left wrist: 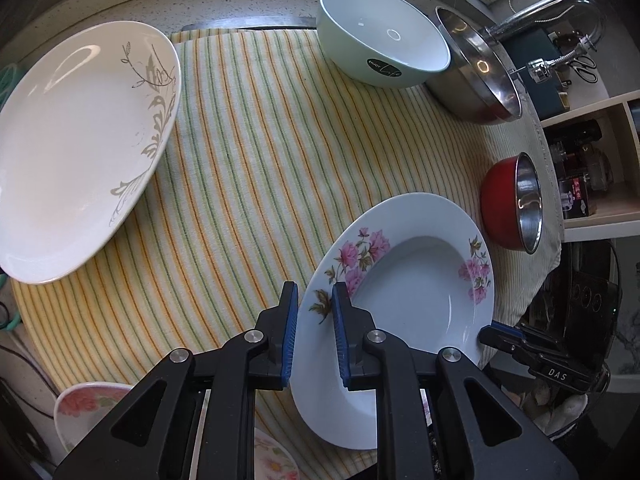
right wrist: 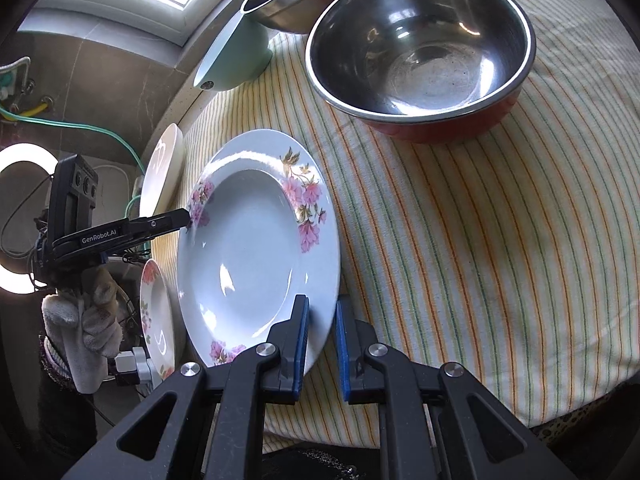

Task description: Organize plates and bowls

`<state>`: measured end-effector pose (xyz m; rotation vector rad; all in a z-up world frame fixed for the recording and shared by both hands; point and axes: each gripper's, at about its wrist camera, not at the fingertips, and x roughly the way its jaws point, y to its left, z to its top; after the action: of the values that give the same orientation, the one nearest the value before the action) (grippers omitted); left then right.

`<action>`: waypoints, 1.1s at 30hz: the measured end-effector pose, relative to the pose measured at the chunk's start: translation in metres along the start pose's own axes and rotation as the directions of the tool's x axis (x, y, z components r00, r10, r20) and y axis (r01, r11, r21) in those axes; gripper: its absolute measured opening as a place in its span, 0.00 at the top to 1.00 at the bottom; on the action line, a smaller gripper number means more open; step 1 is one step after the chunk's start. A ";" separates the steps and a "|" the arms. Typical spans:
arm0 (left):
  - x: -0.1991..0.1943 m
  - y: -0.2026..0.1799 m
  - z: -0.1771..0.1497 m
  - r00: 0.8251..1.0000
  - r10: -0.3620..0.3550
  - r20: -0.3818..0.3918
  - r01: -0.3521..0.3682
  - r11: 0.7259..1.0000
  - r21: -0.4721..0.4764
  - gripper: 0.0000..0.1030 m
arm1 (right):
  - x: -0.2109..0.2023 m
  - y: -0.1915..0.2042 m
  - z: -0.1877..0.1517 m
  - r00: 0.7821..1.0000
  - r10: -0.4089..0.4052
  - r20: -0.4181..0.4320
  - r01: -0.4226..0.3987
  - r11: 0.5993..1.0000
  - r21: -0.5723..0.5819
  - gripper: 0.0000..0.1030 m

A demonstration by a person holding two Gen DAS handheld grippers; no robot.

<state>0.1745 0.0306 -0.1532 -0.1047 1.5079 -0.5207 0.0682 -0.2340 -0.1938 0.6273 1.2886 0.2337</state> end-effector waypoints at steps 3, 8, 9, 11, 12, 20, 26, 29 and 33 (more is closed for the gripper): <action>0.000 -0.005 -0.009 1.000 0.010 -0.007 -0.010 1.000 0.015 0.85 | -0.004 -0.004 0.003 1.000 -0.010 0.012 0.010 1.000 0.004 0.88; 0.000 -0.008 -0.022 1.000 0.013 -0.017 -0.013 1.000 0.009 0.85 | -0.006 -0.005 0.010 0.999 -0.029 0.019 0.029 1.000 -0.003 0.88; 0.000 -0.009 -0.025 1.000 0.014 -0.019 -0.014 1.000 0.012 0.85 | -0.007 -0.005 0.011 0.999 -0.032 0.020 0.032 0.999 -0.004 0.88; 0.001 -0.011 -0.030 1.000 0.014 -0.025 -0.014 1.000 0.009 0.85 | -0.008 -0.005 0.012 0.999 -0.039 0.024 0.039 0.999 -0.008 0.88; 0.001 -0.011 -0.033 1.000 0.012 -0.027 -0.012 1.000 0.006 0.85 | -0.009 -0.005 0.013 0.999 -0.042 0.024 0.042 0.999 -0.011 0.88; 0.001 -0.013 -0.048 0.999 0.015 -0.042 -0.016 1.000 -0.012 0.85 | -0.009 0.001 0.011 0.997 -0.078 0.029 0.080 0.995 -0.062 0.87; 0.003 -0.015 -0.049 0.999 0.018 -0.032 -0.019 0.999 -0.033 0.85 | -0.005 0.008 0.008 0.997 -0.080 0.009 0.081 0.993 -0.088 0.87; 0.003 -0.017 -0.050 0.999 0.037 -0.021 -0.037 0.999 -0.029 0.85 | -0.004 0.006 0.009 0.997 -0.074 0.000 0.073 0.992 -0.099 0.87; -0.001 -0.019 -0.054 0.996 0.089 0.017 -0.088 0.995 -0.042 0.85 | -0.013 0.005 0.004 0.994 -0.106 0.015 0.107 0.985 -0.132 0.87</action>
<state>0.1175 0.0274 -0.1498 -0.0739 1.4975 -0.4170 0.0692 -0.2381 -0.1797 0.4446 1.2833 0.2265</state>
